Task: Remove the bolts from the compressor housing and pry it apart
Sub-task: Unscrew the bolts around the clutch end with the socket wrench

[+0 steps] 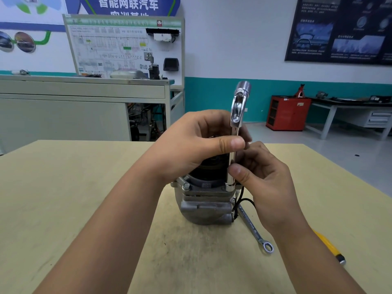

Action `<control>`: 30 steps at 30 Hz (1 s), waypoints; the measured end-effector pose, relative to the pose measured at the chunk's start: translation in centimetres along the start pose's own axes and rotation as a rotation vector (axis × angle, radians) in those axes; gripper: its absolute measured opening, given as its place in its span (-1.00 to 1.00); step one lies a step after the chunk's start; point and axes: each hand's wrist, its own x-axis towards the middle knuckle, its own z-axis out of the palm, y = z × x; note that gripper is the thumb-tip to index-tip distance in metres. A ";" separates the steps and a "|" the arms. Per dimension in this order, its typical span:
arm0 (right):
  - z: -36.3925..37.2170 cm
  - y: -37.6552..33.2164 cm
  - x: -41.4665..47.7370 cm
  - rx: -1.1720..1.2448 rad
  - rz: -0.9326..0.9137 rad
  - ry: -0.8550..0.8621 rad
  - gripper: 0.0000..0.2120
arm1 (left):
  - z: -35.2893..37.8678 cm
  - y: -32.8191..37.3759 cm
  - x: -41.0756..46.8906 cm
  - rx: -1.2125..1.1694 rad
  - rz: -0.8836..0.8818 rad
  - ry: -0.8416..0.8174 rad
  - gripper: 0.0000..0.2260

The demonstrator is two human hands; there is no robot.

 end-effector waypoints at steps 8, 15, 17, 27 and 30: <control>-0.1 0.1 0.2 0.067 0.008 -0.017 -0.75 | -0.1 0.0 -0.2 -0.070 -0.016 -0.028 -0.83; -0.2 0.1 0.1 0.099 0.003 -0.019 -0.80 | 0.0 -0.1 -0.1 -0.015 -0.021 0.051 -0.90; -0.1 0.0 0.1 0.098 -0.002 -0.018 -0.82 | 0.0 -0.1 0.0 -0.009 -0.028 0.056 -0.90; 0.2 -0.2 -0.1 0.039 0.009 -0.009 -0.82 | 0.3 0.1 0.0 0.121 -0.007 0.104 -0.77; 0.2 -0.2 0.0 0.029 0.007 -0.009 -0.82 | 0.3 0.1 0.1 0.132 0.000 0.104 -0.68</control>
